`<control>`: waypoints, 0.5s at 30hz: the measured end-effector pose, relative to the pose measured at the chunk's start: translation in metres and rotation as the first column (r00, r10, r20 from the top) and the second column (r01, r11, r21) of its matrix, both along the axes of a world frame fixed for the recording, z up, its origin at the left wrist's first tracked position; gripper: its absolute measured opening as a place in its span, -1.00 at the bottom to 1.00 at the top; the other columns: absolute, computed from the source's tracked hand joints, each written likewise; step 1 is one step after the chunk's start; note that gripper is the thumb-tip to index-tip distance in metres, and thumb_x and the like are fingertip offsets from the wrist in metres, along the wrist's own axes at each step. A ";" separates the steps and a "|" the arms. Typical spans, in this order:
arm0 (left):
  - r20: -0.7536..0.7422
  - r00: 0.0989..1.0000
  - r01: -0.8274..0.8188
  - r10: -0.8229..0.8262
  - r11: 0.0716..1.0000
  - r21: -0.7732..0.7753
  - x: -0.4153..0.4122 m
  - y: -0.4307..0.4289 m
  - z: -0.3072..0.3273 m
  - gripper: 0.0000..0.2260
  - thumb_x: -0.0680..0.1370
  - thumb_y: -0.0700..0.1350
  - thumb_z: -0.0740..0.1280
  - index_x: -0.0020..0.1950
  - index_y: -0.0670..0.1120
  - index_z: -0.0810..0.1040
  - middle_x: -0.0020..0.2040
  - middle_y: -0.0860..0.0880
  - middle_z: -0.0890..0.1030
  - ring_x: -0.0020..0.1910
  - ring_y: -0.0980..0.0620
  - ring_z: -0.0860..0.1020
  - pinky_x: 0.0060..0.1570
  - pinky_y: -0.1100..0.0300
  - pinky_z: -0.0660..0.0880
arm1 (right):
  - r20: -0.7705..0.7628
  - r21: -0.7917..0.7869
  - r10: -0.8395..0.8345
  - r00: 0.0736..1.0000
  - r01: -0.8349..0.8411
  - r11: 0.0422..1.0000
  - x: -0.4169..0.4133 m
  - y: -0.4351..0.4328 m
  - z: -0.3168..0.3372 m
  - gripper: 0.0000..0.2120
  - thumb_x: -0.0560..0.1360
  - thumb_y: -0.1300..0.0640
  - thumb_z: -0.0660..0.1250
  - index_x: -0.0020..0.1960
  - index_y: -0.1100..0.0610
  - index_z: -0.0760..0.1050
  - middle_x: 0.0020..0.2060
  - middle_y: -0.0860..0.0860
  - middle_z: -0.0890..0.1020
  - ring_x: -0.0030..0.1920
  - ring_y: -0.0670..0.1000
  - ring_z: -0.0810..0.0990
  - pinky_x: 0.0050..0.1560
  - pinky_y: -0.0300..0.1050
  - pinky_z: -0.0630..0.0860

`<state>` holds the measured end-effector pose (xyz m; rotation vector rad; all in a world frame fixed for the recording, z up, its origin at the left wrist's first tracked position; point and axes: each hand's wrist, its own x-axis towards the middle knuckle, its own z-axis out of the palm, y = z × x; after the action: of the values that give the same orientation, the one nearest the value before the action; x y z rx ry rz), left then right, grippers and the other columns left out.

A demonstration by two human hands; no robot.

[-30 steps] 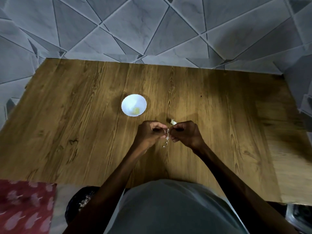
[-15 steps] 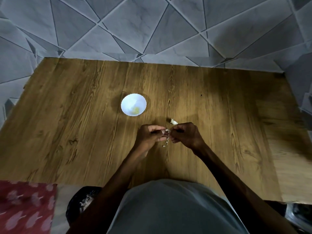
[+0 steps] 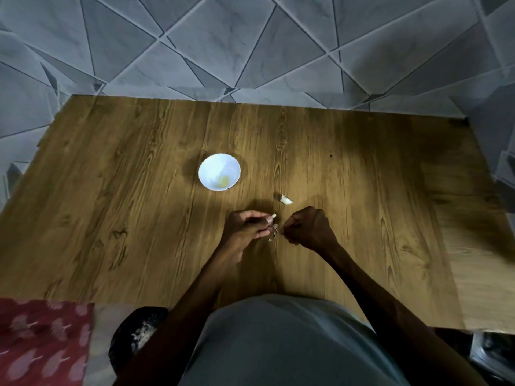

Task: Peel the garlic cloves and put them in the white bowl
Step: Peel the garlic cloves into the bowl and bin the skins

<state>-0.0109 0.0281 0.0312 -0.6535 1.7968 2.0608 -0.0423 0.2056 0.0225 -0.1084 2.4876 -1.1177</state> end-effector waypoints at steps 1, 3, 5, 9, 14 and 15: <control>-0.001 1.000 -0.002 0.002 1.000 -0.001 0.000 0.000 -0.001 -0.79 0.50 -0.24 0.44 0.10 -0.28 0.62 -0.04 -0.21 0.69 -0.09 -0.02 0.68 -0.09 0.23 0.61 | -0.013 0.033 -0.016 1.000 0.017 0.999 0.000 0.000 0.000 -0.81 0.43 0.16 0.51 -0.31 -0.01 0.59 -0.44 -0.06 0.66 -0.44 -0.11 0.65 -0.32 -0.12 0.65; -0.006 1.000 -0.007 0.007 1.000 -0.007 0.002 0.001 -0.003 -0.81 0.50 -0.24 0.45 0.08 -0.26 0.63 -0.04 -0.20 0.70 -0.10 -0.02 0.69 -0.08 0.23 0.61 | -0.053 0.110 -0.018 0.998 0.024 0.994 0.000 0.001 0.001 -0.75 0.37 0.09 0.57 -0.36 -0.09 0.53 -0.45 -0.14 0.63 -0.43 -0.16 0.63 -0.34 -0.21 0.59; -0.014 1.000 -0.002 0.002 1.000 -0.016 0.002 0.000 -0.004 -0.82 0.50 -0.23 0.45 0.08 -0.24 0.64 -0.04 -0.19 0.70 -0.08 -0.04 0.69 -0.06 0.21 0.61 | -0.079 0.125 -0.003 0.997 0.013 0.992 0.000 0.002 0.000 -0.73 0.33 0.10 0.59 -0.36 -0.08 0.51 -0.44 -0.16 0.61 -0.40 -0.20 0.61 -0.34 -0.26 0.53; -0.023 1.000 -0.006 0.005 1.000 -0.025 0.002 0.001 -0.004 -0.83 0.49 -0.24 0.45 0.06 -0.24 0.64 -0.08 -0.17 0.70 -0.12 -0.01 0.69 -0.12 0.25 0.61 | -0.115 0.058 0.114 0.987 -0.108 0.992 -0.002 0.005 -0.002 -0.88 0.41 0.26 0.52 -0.20 0.06 0.64 -0.31 -0.15 0.64 -0.31 -0.23 0.60 -0.20 -0.22 0.60; -0.029 1.000 -0.010 0.009 0.999 -0.049 0.001 0.002 -0.005 -0.85 0.48 -0.25 0.46 0.03 -0.24 0.64 -0.10 -0.16 0.70 -0.14 -0.01 0.69 -0.11 0.21 0.62 | -0.002 -0.114 0.061 0.998 -0.061 0.992 -0.001 0.004 0.002 -0.84 0.47 0.38 0.40 0.02 0.25 0.65 -0.16 0.09 0.72 -0.18 -0.05 0.70 -0.12 -0.17 0.65; -0.037 0.999 -0.007 0.005 0.999 -0.052 0.002 0.003 -0.005 -0.85 0.48 -0.26 0.46 0.03 -0.26 0.64 -0.13 -0.15 0.70 -0.16 0.00 0.69 -0.12 0.22 0.61 | 0.054 -0.173 0.013 0.998 -0.003 0.985 0.000 0.003 0.005 -0.83 0.48 0.39 0.39 0.03 0.25 0.65 -0.15 0.10 0.72 -0.16 -0.02 0.71 -0.13 -0.19 0.65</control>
<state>-0.0093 0.0312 0.0261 -0.6401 1.8765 2.0487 -0.0424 0.2090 0.0277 -0.1349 2.3366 -1.3140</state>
